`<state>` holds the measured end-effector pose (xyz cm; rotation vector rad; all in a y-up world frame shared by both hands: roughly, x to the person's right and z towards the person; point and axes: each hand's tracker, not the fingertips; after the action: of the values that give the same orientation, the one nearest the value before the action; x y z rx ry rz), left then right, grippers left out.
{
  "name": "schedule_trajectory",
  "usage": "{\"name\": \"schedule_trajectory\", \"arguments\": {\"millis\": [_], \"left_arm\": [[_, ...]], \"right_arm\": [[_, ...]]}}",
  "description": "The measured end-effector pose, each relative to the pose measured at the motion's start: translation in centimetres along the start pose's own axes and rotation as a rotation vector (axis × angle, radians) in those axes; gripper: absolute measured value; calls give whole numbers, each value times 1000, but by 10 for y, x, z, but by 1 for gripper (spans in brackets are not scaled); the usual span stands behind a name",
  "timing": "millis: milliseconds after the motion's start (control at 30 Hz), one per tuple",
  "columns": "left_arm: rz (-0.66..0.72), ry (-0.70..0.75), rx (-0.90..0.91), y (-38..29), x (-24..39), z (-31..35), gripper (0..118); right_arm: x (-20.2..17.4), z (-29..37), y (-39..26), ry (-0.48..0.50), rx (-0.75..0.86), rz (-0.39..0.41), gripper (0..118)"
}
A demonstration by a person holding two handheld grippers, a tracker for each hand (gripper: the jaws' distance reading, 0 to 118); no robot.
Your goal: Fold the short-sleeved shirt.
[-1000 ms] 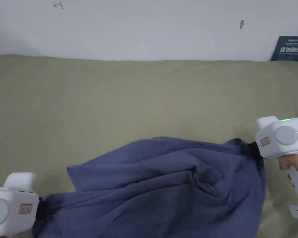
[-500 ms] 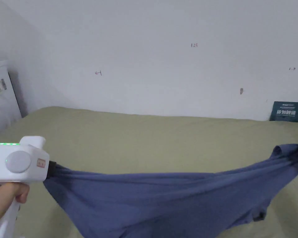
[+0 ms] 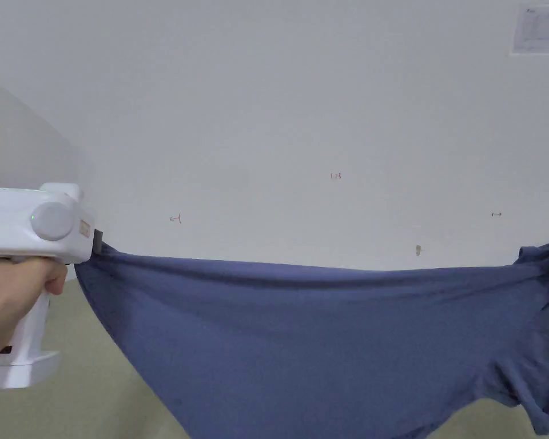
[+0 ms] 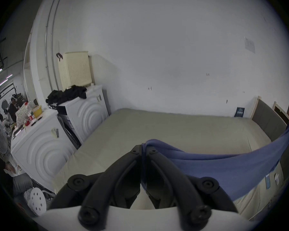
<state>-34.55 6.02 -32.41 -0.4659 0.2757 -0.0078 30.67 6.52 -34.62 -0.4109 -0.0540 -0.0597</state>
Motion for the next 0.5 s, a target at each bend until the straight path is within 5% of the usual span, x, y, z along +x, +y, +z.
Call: {"name": "schedule_trajectory", "arguments": {"millis": [500], "left_arm": [[26,58,102,79,53,-95,3]], "right_arm": [[-8,-104,76,-66,95,6,4]]}}
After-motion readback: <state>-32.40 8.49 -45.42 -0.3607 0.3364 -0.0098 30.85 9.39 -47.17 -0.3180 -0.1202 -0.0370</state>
